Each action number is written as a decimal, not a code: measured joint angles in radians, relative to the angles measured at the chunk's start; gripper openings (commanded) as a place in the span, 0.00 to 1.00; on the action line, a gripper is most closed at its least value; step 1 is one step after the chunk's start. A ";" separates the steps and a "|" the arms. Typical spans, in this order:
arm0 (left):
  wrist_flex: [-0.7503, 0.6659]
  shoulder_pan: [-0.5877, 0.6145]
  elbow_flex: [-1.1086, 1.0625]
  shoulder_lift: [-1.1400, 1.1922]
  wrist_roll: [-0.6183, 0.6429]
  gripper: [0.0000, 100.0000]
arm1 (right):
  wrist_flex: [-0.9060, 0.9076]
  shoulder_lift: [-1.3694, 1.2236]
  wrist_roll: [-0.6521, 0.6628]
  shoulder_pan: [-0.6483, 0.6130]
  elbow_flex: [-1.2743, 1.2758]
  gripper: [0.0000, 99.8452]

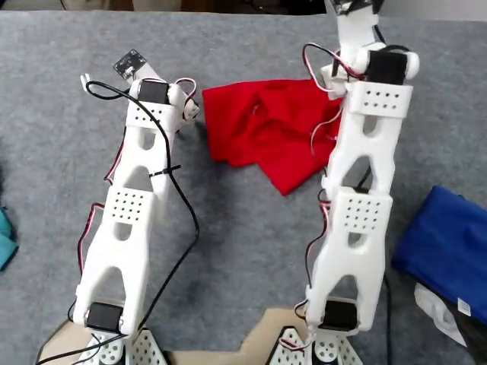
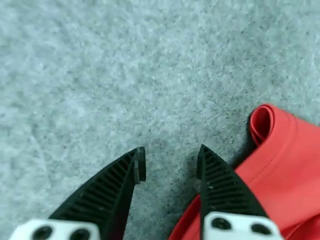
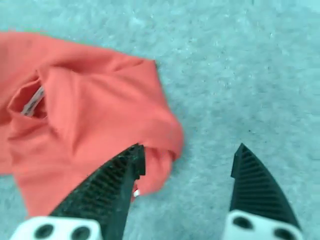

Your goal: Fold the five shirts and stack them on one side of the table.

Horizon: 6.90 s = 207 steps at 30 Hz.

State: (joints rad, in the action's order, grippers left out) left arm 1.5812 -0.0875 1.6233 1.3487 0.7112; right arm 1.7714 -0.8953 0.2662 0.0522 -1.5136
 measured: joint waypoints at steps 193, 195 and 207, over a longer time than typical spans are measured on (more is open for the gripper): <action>-0.084 -0.331 0.018 0.064 0.387 0.18 | -0.446 0.011 0.643 0.109 0.821 0.01; -0.084 -0.299 0.018 0.064 0.387 0.18 | -0.405 0.011 0.671 0.094 0.819 0.01; -0.089 -0.236 0.018 0.063 0.387 0.18 | -0.143 0.018 0.914 0.060 0.830 0.01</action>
State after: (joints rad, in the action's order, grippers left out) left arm 1.4922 -0.3237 1.6418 1.4116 1.0978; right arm 1.6287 -0.8769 1.1807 0.1120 -0.6836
